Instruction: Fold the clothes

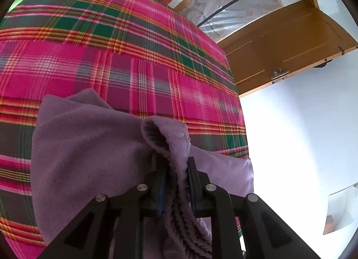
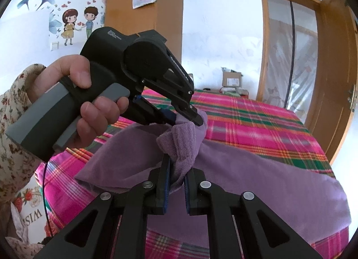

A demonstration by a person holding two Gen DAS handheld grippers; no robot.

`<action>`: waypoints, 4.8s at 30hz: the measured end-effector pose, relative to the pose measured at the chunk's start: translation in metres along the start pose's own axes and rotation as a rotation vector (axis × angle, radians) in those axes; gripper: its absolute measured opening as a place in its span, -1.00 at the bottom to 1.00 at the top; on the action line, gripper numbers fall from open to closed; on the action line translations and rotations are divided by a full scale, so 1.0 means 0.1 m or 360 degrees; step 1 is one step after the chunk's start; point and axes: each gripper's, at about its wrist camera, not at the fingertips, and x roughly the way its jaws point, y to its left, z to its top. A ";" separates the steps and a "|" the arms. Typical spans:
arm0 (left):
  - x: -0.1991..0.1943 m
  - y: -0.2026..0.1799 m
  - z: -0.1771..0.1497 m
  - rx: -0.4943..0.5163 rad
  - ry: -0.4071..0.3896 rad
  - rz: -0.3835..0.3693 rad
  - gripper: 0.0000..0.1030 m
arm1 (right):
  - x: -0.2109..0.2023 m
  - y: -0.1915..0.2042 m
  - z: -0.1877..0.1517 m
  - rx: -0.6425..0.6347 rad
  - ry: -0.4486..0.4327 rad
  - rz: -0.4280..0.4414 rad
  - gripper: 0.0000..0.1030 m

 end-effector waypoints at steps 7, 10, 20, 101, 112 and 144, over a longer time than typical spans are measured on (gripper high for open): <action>-0.07 0.04 -0.07 0.0009 -0.0032 -0.0023 -0.34 | 0.03 -0.11 -0.12 0.0068 0.0095 0.0031 -0.77; -0.20 0.04 -0.13 0.0062 -0.0066 -0.0052 -0.31 | 0.03 -0.16 -0.16 0.0105 0.0123 0.0047 -0.74; -0.76 0.38 -0.31 -0.0019 -0.0238 -0.0084 -0.29 | 0.01 -0.30 -0.24 0.0189 0.0172 0.0080 -0.41; -0.66 1.14 -0.46 -0.0193 -0.0233 0.0137 -0.29 | 0.79 -1.23 0.34 0.0721 0.0400 0.0169 -0.89; -0.75 1.13 -0.55 -0.0173 -0.0232 0.0139 -0.29 | 0.30 -1.17 0.11 0.0780 0.0450 0.0368 -0.59; -0.85 1.19 -0.82 -0.0146 -0.0140 0.0108 -0.29 | -0.22 -0.50 -0.04 0.0234 0.0357 0.0370 -0.59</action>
